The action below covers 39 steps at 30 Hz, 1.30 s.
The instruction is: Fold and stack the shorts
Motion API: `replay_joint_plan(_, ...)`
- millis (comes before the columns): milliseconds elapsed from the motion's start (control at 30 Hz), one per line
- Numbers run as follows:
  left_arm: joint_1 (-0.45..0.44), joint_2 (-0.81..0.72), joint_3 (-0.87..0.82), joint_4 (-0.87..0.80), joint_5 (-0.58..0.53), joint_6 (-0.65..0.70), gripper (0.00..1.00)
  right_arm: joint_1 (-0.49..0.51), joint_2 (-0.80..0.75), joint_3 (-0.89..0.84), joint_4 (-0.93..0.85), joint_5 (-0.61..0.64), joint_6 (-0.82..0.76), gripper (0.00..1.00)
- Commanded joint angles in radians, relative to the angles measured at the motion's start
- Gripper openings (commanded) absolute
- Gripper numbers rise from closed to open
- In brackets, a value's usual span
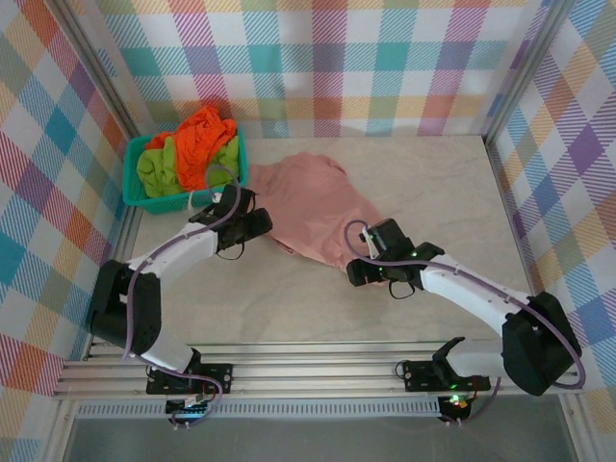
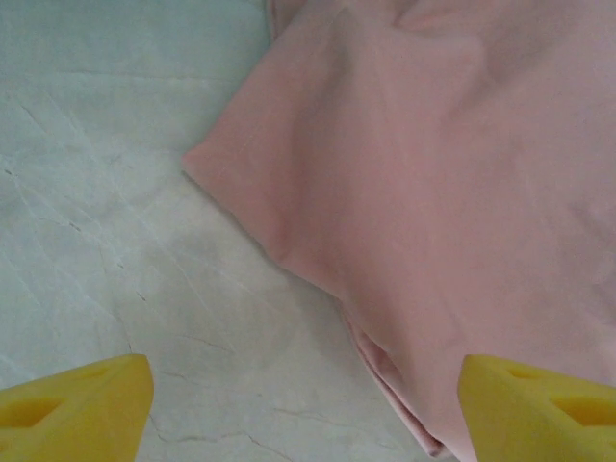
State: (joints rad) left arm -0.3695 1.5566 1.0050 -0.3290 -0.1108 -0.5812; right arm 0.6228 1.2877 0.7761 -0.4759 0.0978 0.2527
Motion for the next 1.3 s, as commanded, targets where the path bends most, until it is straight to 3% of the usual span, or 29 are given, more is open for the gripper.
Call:
replay_joint_plan(0, 0.011, 0.082, 0.034, 0.035, -0.036, -0.005, 0.81, 0.005, 0.026, 0.038, -0.071, 0.034, 0.054, 0.82)
replay_joint_plan(300, 0.011, 0.240, 0.129, 0.088, -0.022, -0.015, 0.69, 0.004, 0.073, 0.030, -0.062, 0.036, 0.147, 0.80)
replay_joint_plan(433, 0.011, 0.259, 0.161, 0.088, -0.011, -0.021, 0.66, 0.003, 0.098, 0.039, -0.061, 0.040, 0.169, 0.80)
replay_joint_plan(667, 0.011, 0.329, 0.199, 0.085, 0.023, -0.029, 0.48, 0.002, 0.168, 0.059, -0.047, 0.034, 0.194, 0.78)
replay_joint_plan(800, 0.011, 0.345, 0.201, 0.106, 0.046, -0.050, 0.46, 0.000, 0.208, 0.070, -0.039, 0.022, 0.206, 0.75)
replay_joint_plan(967, 0.011, 0.374, 0.231, 0.105, 0.076, -0.052, 0.25, -0.003, 0.236, 0.080, -0.028, 0.023, 0.220, 0.66)
replay_joint_plan(1100, 0.010, 0.363, 0.233, 0.101, 0.080, -0.051, 0.00, -0.013, 0.248, 0.091, -0.041, 0.034, 0.230, 0.48)
replay_joint_plan(1267, 0.011, 0.245, 0.211, 0.095, 0.042, -0.038, 0.00, -0.022, 0.207, 0.104, -0.066, 0.059, 0.223, 0.25)
